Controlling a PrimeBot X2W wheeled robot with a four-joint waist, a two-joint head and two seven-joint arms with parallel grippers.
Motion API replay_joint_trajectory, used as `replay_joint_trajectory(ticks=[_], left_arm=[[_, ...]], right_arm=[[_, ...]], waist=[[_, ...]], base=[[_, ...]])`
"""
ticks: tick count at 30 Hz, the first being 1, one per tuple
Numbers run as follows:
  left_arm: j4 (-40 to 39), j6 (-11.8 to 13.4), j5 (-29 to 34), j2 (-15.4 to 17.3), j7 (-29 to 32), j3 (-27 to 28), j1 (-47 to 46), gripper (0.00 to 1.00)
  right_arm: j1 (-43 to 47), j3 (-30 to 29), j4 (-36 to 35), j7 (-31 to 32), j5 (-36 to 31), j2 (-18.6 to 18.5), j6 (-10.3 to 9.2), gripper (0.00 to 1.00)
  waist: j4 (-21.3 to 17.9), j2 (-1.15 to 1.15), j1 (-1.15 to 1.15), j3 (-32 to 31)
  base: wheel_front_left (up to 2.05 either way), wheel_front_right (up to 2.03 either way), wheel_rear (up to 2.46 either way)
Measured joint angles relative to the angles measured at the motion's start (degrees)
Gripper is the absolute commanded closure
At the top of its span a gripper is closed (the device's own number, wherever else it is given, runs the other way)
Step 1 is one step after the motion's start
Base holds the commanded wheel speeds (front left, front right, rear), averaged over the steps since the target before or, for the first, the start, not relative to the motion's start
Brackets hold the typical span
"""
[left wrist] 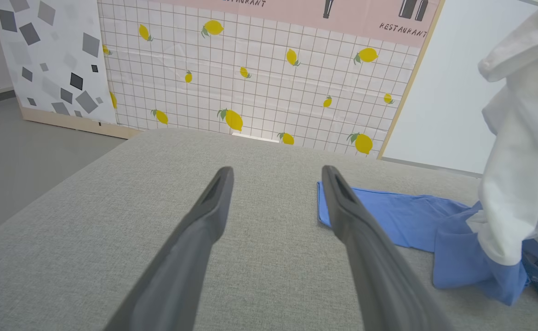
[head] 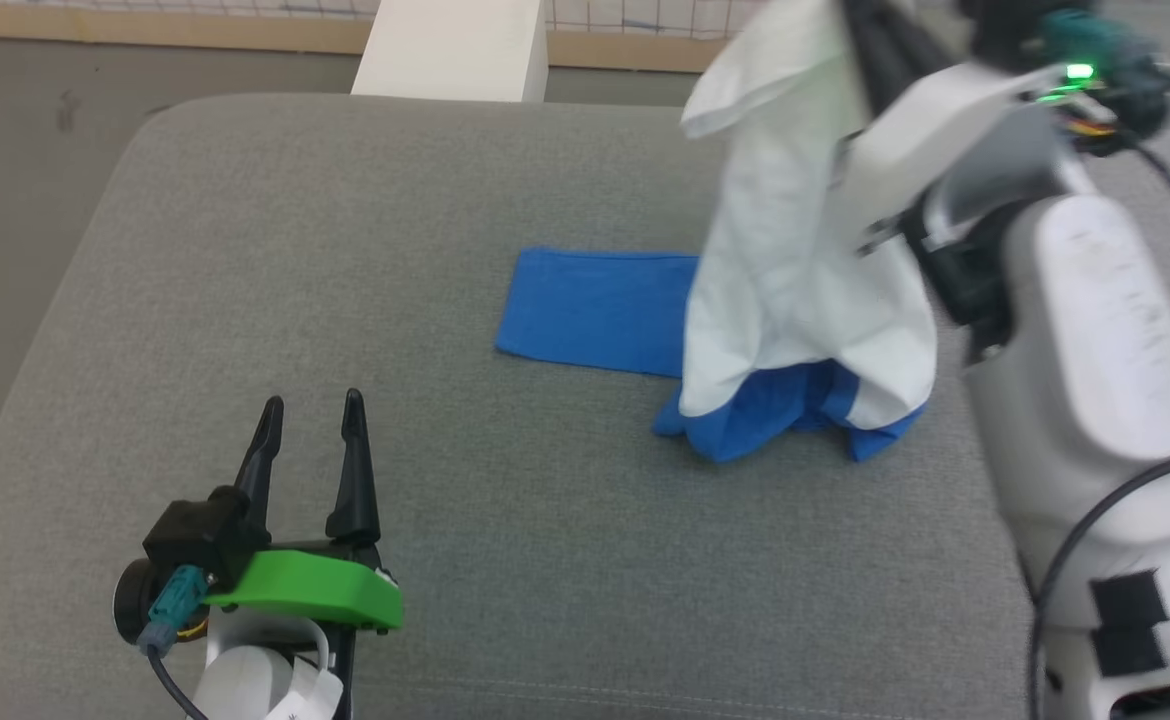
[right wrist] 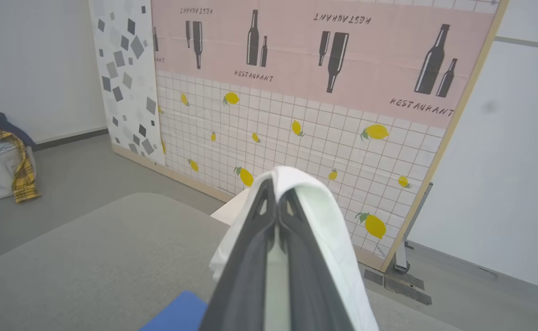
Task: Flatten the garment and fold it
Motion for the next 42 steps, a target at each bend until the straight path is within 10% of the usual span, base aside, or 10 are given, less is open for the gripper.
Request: replay_joint_trajectory(ticks=[11, 19, 20, 21, 32, 42], left_arm=[[-0.6, 0.0, 0.2, -0.1, 0.0, -0.3, 0.4, 0.00], [-0.1, 0.0, 0.1, -0.1, 0.0, 0.1, 0.3, 0.00], [-0.1, 0.0, 0.1, -0.1, 0.0, 0.1, 0.3, 0.00], [-0.1, 0.0, 0.1, -0.1, 0.0, 0.1, 0.3, 0.00], [0.0, 0.0, 0.0, -0.1, 0.0, -0.5, 0.2, 0.00], [-0.5, 0.0, -0.5, -0.1, 0.0, -1.8, -1.5, 0.00]], right_arm=[[20.3, 24.0, -8.5, 14.7, 8.5, 0.1, 0.01, 1.00], [34.8, 17.3, -8.5, 19.8, 6.3, -2.0, 0.01, 0.88], [36.0, 14.8, -9.0, 19.8, 5.4, -1.8, 0.01, 0.72], [36.9, 12.8, -9.7, 19.6, 4.6, -1.6, 0.01, 0.00], [39.3, -0.8, -22.2, 10.2, 3.9, 0.1, 0.01, 0.00], [26.6, -1.9, -6.6, 10.9, 2.9, 0.1, 0.01, 0.00]], waist=[[-1.2, 0.00, 0.00, 0.2], [-1.6, 0.00, 0.00, 0.9], [-1.8, 0.00, 0.00, 0.8], [-1.9, 0.00, 0.00, 0.7], [-2.0, 0.00, 0.00, 0.2], [-0.1, 0.00, 0.00, 2.8]], base=[[0.00, 0.00, 0.00], [0.00, 0.00, 0.00], [0.00, 0.00, 0.00], [0.00, 0.00, 0.00], [0.00, 0.00, 0.00], [0.00, 0.00, 0.00]])
